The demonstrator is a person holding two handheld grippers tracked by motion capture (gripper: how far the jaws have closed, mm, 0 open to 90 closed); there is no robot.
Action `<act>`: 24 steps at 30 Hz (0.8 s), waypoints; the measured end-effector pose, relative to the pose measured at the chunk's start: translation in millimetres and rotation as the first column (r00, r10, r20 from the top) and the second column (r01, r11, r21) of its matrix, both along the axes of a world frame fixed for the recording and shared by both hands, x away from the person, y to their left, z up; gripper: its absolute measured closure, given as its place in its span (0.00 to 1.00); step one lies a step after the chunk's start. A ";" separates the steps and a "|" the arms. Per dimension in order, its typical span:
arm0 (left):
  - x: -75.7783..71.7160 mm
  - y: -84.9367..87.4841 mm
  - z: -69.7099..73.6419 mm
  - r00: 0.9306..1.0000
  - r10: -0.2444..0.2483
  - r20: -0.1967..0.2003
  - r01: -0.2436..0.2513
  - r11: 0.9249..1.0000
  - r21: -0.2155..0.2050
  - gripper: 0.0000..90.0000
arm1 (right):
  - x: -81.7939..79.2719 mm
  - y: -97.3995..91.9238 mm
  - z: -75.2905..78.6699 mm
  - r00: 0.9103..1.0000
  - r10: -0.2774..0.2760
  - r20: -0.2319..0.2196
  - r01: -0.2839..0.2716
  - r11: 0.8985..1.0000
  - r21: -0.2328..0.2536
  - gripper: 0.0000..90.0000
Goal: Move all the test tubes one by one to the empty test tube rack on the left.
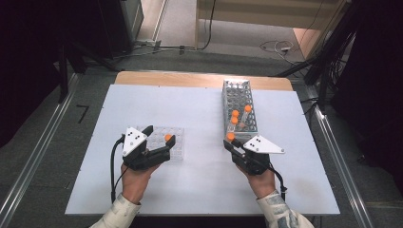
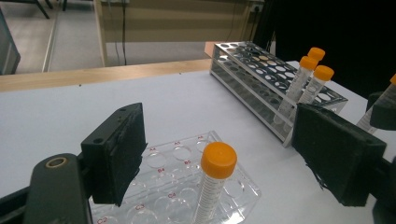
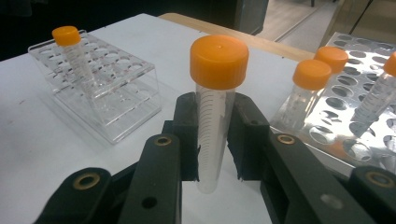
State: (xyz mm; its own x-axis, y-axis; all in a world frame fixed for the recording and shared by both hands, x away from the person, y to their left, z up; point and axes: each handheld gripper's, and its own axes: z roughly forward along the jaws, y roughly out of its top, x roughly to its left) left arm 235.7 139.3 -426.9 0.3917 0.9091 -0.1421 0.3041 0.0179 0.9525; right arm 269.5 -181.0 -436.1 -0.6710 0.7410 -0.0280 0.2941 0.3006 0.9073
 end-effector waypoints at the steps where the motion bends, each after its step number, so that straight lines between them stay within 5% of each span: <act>1: -0.5 -0.3 0.5 1.000 -0.001 0.000 0.001 1.000 0.002 0.19 | -0.4 1.0 -0.4 1.000 0.004 0.000 -0.004 1.000 -0.001 0.80; 15: -7.0 -18.5 3.6 0.997 -0.072 0.022 0.072 0.997 0.000 0.24 | -5.7 19.6 -6.4 0.998 0.061 -0.018 -0.062 0.998 -0.021 0.80; 24: -12.2 -46.0 2.0 0.980 -0.198 0.008 0.198 0.980 0.014 0.30 | -11.8 38.1 -11.8 0.993 0.114 -0.026 -0.115 0.992 -0.043 0.80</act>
